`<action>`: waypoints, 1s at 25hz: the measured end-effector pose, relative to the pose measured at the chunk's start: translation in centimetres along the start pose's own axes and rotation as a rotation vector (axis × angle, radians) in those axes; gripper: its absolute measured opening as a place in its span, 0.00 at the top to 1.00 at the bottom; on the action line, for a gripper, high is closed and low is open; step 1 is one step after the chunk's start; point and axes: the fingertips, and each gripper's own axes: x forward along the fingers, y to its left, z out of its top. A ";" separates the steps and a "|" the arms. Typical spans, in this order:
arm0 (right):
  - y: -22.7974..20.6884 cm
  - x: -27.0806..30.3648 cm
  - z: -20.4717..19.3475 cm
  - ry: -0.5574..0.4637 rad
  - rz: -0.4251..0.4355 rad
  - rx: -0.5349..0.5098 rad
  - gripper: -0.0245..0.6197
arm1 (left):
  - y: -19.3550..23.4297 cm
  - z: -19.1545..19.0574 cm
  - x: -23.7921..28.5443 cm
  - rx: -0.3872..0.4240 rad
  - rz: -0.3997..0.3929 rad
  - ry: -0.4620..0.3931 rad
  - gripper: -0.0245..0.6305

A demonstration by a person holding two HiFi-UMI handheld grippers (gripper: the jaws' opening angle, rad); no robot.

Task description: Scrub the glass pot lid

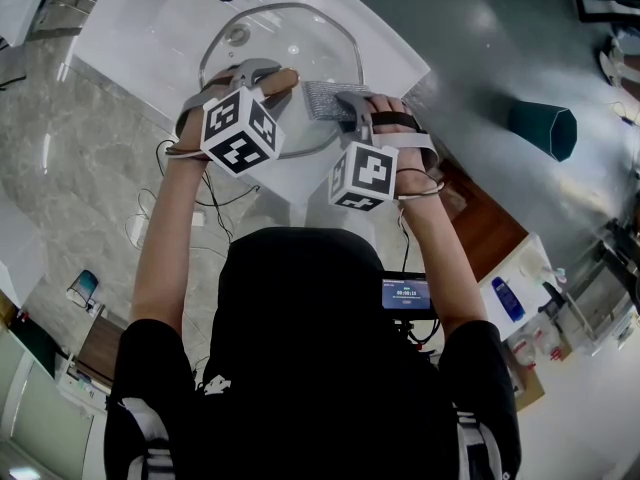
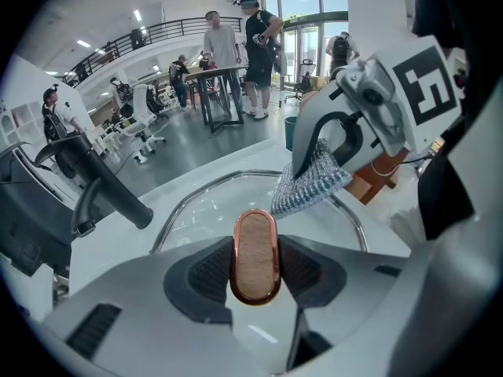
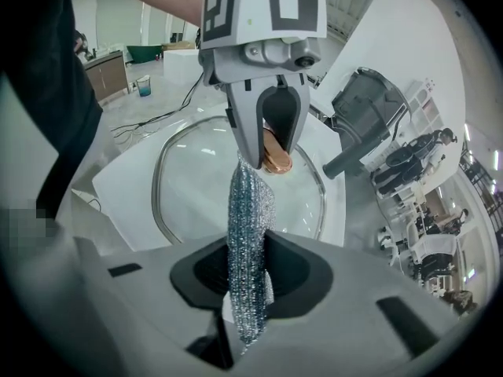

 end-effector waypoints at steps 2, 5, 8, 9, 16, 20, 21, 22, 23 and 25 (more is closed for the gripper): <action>-0.5 0.1 -0.1 0.006 -0.008 -0.004 0.85 | 0.0 0.0 0.0 0.000 0.001 -0.002 0.70; -1.2 0.5 -0.1 0.012 -0.011 -0.006 0.85 | 0.0 0.0 0.0 0.000 0.001 -0.002 0.70; -2.0 1.0 -0.1 0.018 -0.015 -0.014 0.85 | 0.1 -0.1 0.0 -0.001 -0.001 -0.002 0.70; -2.2 1.1 -0.1 0.019 -0.015 -0.016 0.85 | 0.0 -0.1 0.0 -0.001 -0.001 -0.003 0.70; -4.0 2.0 0.2 0.029 -0.038 -0.033 0.85 | -0.2 0.0 0.0 -0.001 -0.001 -0.004 0.70; -5.1 2.8 0.5 0.036 -0.048 -0.033 0.85 | -0.1 0.0 0.0 0.000 -0.002 -0.004 0.70; -5.4 3.1 0.5 0.037 -0.051 -0.036 0.85 | -0.1 0.0 0.0 -0.001 -0.002 -0.004 0.70; -5.7 3.2 0.6 0.039 -0.057 -0.040 0.85 | -0.1 0.0 0.0 -0.001 -0.002 -0.004 0.70; -6.1 3.3 0.6 0.042 -0.063 -0.043 0.85 | -0.1 0.0 0.0 -0.001 -0.002 -0.004 0.70; -6.6 3.7 0.9 0.045 -0.070 -0.046 0.84 | -0.1 0.0 0.0 -0.001 -0.002 -0.004 0.70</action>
